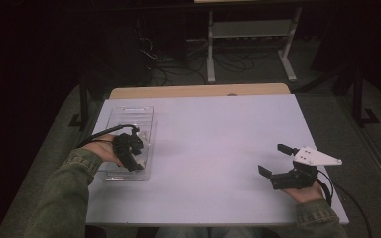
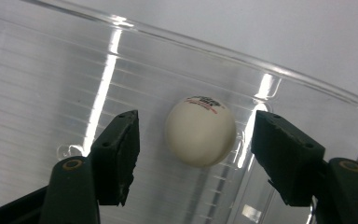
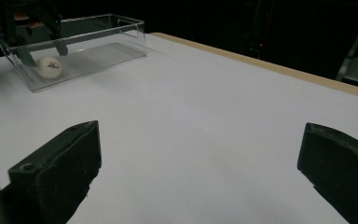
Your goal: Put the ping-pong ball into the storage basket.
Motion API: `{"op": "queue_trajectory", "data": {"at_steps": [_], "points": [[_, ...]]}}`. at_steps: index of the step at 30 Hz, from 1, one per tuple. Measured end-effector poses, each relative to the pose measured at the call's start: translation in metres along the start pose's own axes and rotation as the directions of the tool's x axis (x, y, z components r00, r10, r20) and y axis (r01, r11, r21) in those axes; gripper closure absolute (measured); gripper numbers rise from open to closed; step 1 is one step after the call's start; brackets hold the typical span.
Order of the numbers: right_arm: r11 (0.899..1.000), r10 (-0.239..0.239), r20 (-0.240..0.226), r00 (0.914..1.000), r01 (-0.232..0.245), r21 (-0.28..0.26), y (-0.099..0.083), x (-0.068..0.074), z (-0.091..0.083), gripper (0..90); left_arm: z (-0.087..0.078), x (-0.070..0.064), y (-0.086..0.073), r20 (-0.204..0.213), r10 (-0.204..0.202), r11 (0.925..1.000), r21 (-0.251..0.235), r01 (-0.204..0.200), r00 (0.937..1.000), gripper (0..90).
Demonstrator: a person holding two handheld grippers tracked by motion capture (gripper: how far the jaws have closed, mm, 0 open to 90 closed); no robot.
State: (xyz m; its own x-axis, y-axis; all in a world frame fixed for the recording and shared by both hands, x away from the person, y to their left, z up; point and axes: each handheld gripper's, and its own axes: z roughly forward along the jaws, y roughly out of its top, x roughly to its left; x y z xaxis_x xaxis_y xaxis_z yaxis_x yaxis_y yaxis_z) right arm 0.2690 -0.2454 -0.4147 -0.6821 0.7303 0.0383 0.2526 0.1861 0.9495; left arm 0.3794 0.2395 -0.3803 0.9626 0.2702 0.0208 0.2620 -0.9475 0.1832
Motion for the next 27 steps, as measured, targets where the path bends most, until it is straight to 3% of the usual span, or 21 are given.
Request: {"op": "queue_trajectory", "data": {"at_steps": [5,10,15,27], "points": [[1.0,0.002,0.003,1.0,-0.002,0.001,0.0,0.0,0.0,0.0,-0.002,0.001,0.0,-0.008,-0.018,0.9998,-0.012,0.018,0.9998,30.1],[1.0,0.001,0.002,1.0,-0.001,0.003,0.0,0.001,0.0,0.0,-0.004,0.001,-0.001,-0.042,-0.021,0.9998,-0.007,0.021,0.9989,25.3],[1.0,-0.001,0.0,1.0,0.001,0.006,0.0,0.0,0.0,0.0,-0.009,0.002,-0.004,-0.068,-0.046,0.9985,-0.032,0.044,0.9967,20.5],[1.0,0.004,0.004,1.0,-0.004,0.009,0.0,0.001,-0.001,0.0,-0.018,0.001,-0.007,-0.12,-0.086,0.994,-0.077,0.077,0.9891,2.0]]}}
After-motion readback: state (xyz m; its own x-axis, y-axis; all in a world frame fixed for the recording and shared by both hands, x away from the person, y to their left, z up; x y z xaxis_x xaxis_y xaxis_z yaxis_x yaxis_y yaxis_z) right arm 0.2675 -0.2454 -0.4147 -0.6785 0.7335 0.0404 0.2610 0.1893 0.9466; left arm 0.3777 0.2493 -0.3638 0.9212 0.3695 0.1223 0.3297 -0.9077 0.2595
